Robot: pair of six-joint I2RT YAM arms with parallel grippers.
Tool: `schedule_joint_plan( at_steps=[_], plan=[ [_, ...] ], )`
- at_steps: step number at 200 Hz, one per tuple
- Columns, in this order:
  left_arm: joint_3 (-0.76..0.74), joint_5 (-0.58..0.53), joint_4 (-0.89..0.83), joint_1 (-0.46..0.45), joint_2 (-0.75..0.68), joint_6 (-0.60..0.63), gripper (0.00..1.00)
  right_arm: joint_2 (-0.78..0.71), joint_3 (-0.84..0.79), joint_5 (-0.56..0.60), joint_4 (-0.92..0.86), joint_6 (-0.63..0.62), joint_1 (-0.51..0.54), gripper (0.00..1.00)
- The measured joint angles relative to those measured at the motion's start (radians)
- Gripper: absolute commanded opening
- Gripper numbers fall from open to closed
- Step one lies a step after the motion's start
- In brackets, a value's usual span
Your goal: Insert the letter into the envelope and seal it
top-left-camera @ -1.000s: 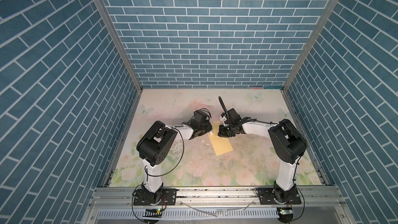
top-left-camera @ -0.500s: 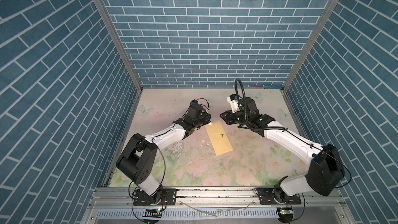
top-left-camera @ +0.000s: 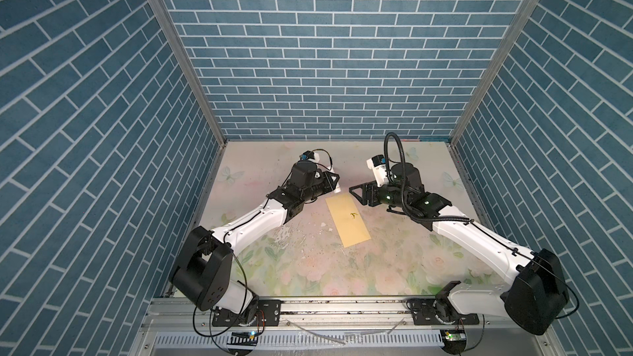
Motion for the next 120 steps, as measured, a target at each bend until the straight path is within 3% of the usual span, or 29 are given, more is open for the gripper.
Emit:
schedule_joint_plan(
  at_steps=[49, 120],
  plan=[
    [-0.032, 0.057, 0.09, 0.0, -0.045, -0.036, 0.0, 0.0, -0.007, -0.097, 0.085, 0.033, -0.002, 0.7],
    [-0.096, 0.134, 0.278, 0.0, -0.091, -0.087, 0.0, 0.046, -0.007, -0.172, 0.17, 0.093, -0.002, 0.55]
  ],
)
